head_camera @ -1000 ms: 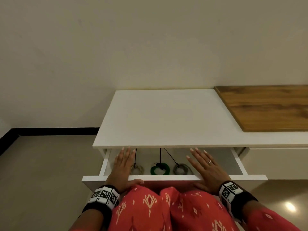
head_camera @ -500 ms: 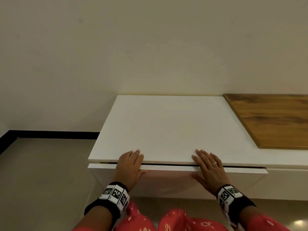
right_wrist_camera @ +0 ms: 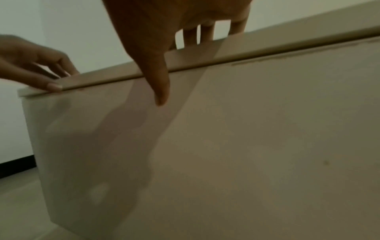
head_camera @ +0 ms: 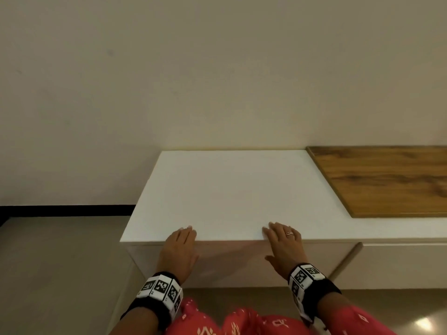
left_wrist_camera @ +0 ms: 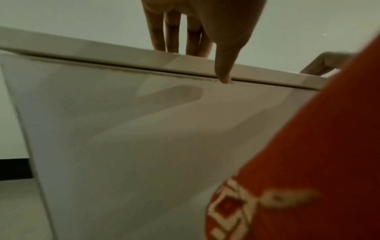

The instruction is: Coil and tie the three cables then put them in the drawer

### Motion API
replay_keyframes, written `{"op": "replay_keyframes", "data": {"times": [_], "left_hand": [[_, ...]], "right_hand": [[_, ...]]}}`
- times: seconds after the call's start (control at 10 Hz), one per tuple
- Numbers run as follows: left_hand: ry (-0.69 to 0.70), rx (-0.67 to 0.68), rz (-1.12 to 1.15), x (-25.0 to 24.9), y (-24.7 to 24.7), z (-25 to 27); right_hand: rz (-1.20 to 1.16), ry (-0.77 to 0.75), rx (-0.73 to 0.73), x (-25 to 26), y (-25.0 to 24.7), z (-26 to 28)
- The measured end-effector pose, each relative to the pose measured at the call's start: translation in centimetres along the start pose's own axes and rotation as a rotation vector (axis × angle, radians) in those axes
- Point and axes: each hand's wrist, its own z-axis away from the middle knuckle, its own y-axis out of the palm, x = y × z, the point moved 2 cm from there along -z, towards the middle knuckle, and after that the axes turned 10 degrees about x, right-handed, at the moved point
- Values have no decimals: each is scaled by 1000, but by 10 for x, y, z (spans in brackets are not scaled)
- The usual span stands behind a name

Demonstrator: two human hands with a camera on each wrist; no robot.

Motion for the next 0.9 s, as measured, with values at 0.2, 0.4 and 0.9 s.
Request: {"op": "replay_keyframes", "data": {"times": [0.2,0.4,0.9], "left_hand": [[-16,245,56,9,4,22],[-48,220,139,3,4,22],[-80,220,288,9,8,25]], "right_hand": [[21,-46,201,-5,-2,27],[77,-12,106,-3,6,29],[-81,-112,-45,-15,30,20]]}}
